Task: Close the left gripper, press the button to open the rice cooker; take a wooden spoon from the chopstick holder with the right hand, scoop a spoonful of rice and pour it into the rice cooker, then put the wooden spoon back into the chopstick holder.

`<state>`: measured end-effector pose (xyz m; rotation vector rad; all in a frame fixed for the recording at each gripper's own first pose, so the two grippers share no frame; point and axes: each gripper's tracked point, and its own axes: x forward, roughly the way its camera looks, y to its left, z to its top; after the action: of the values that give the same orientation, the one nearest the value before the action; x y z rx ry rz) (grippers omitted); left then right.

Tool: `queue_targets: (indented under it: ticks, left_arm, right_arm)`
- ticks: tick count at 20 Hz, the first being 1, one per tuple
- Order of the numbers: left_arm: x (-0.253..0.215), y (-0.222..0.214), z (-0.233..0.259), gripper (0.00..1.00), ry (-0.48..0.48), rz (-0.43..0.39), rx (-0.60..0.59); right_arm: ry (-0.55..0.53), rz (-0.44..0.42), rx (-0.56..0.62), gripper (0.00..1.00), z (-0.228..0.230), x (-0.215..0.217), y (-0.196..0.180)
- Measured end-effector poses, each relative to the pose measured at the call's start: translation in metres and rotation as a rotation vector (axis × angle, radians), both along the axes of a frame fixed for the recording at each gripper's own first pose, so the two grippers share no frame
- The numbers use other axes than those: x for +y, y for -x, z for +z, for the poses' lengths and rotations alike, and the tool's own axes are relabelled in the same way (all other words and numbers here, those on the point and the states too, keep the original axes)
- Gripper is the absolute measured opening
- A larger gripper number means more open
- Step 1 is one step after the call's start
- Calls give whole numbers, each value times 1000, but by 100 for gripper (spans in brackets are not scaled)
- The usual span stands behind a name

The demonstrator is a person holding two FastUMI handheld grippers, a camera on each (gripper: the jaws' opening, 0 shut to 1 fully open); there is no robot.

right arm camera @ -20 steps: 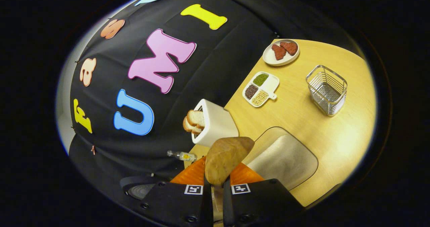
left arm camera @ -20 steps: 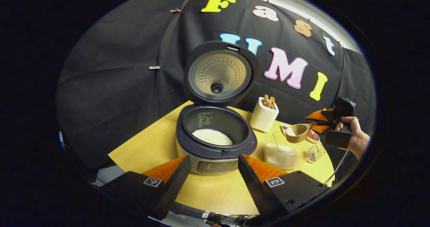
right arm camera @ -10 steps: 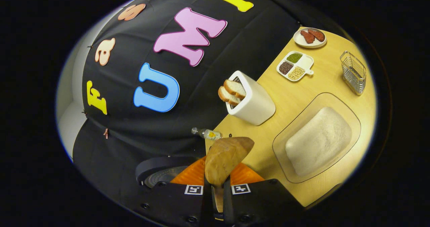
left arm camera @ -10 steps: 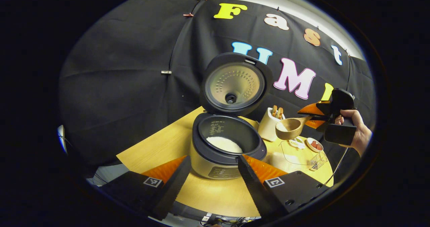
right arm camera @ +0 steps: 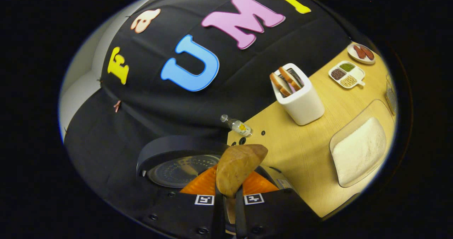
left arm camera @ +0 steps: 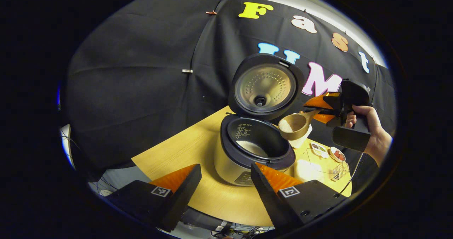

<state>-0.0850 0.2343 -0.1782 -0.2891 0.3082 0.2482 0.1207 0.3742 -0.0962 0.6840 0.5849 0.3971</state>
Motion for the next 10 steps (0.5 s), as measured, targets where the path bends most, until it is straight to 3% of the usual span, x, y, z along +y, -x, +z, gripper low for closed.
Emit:
queue_targets:
  ticks: [5,10]
  left_arm:
    - [6,5,-10,95,11,12,29]
    - [4,3,-12,95,9,7,40]
  right_arm:
    - [194,163,-204,16,4,40,3]
    - [378,355,-378,16,-11,71,29]
